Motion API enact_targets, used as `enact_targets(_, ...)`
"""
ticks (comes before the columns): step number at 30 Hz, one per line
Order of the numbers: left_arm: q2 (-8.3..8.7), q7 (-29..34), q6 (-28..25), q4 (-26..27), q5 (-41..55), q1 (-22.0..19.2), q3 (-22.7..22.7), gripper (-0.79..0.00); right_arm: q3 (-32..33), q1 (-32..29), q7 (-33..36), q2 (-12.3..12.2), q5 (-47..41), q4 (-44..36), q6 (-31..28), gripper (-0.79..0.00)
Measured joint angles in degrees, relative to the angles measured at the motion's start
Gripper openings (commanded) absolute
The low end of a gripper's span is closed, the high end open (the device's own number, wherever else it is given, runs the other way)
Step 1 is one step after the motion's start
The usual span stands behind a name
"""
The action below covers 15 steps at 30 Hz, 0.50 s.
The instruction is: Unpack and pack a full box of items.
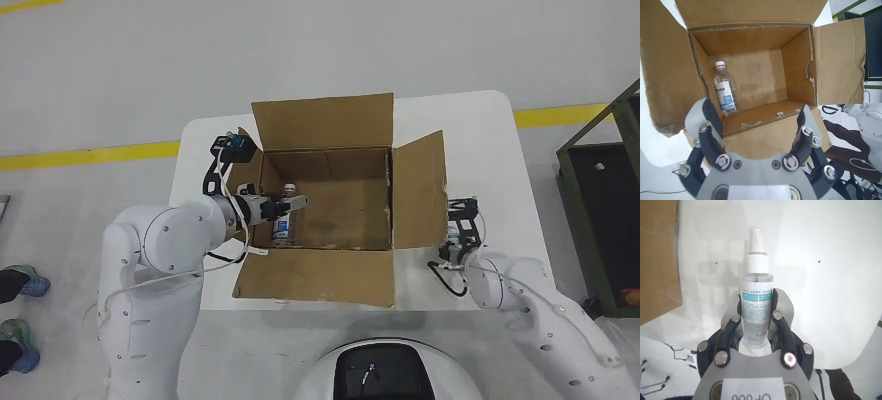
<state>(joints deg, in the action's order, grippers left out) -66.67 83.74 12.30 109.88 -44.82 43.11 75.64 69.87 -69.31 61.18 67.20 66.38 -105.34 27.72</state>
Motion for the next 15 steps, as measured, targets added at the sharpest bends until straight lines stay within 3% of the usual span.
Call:
enact_targets(7,0.15,-2.9,-1.3,1.4,-0.2,1.3,0.5,0.0,9.7,-3.4,-5.6,-0.2,-6.0,-9.5,3.0,-0.785)
enact_targets(15,1.22,-4.2,-1.9,8.8,-2.2,2.7,5.9,0.0,21.5,-6.1,-12.4,0.1,-20.0,-21.6,2.3,-0.785)
